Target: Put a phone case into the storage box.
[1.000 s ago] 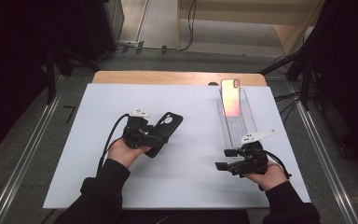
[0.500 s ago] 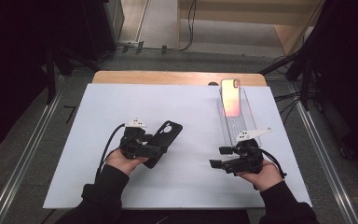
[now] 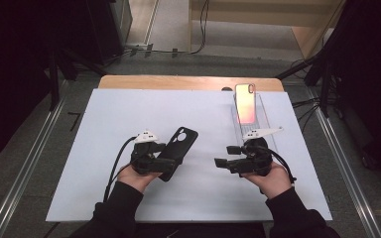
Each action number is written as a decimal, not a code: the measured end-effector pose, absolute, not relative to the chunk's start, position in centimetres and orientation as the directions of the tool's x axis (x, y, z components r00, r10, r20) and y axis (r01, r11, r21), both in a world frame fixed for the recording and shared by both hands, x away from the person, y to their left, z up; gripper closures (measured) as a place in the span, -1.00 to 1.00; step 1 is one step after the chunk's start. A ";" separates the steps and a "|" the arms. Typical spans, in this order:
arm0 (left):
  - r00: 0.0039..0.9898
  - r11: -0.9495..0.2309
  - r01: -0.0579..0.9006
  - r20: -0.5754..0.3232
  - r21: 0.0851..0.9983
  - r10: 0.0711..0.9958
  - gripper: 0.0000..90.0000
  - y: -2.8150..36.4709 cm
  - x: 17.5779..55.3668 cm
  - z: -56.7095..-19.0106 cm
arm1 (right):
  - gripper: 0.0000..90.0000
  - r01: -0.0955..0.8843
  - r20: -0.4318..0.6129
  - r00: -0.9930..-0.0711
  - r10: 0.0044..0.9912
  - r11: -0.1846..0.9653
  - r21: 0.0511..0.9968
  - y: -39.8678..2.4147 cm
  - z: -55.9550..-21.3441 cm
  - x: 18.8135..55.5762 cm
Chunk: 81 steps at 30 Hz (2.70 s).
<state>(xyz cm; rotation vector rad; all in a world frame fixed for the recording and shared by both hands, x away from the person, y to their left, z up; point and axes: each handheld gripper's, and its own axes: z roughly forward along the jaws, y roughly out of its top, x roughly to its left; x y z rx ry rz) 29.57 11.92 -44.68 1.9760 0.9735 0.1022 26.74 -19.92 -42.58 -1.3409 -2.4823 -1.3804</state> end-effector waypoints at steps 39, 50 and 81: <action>0.657 -0.165 0.385 -0.144 0.908 0.740 -0.67 9.2 27.1 -47.0 | -0.50 0.704 0.440 -0.570 0.694 0.137 0.696 -15.7 -41.3 32.0; 0.655 -0.116 0.385 -0.183 0.916 0.733 -0.67 8.7 26.6 -47.3 | -0.50 0.734 0.495 -0.558 0.666 0.117 0.669 -14.7 -41.6 33.1; 0.667 -0.122 0.392 -0.191 0.912 0.720 -0.71 8.3 26.3 -46.4 | 0.72 0.839 0.711 -0.441 0.548 -0.029 0.543 -14.9 -39.8 34.1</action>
